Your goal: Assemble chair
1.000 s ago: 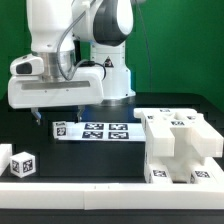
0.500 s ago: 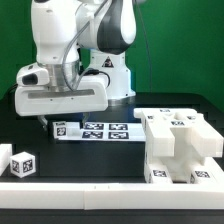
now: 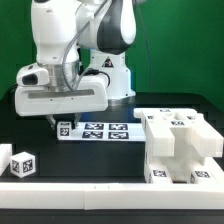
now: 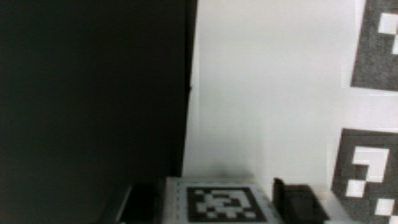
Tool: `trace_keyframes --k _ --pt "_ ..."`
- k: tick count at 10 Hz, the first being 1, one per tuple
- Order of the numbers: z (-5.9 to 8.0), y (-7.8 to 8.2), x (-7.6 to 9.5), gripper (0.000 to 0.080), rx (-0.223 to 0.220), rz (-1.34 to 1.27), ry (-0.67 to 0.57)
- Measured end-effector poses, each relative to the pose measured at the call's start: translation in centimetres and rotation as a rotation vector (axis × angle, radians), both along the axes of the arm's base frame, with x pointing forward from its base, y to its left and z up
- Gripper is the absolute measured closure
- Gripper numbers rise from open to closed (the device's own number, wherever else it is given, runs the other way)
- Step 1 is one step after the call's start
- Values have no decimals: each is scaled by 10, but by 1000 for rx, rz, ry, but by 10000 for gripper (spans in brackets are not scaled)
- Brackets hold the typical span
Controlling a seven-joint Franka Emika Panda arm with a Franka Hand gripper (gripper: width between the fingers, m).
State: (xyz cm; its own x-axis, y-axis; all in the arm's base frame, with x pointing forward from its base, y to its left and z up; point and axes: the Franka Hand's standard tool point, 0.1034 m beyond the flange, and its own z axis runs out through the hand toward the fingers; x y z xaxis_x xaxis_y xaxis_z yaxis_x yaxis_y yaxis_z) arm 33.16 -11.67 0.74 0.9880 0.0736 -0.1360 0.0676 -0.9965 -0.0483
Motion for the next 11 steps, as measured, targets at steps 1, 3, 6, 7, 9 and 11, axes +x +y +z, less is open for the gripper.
trace_keyframes --k 1,3,6,7,9,11 --pt "0 -1 0 517 0 -2 -1" --pt "10 -17 21 517 38 -101 28" --pt "9 -27 63 517 59 -208 49" --pt "7 -16 74 515 61 -177 43" --pt "9 4 86 515 56 -69 16" --pt "16 3 72 515 40 -34 1"
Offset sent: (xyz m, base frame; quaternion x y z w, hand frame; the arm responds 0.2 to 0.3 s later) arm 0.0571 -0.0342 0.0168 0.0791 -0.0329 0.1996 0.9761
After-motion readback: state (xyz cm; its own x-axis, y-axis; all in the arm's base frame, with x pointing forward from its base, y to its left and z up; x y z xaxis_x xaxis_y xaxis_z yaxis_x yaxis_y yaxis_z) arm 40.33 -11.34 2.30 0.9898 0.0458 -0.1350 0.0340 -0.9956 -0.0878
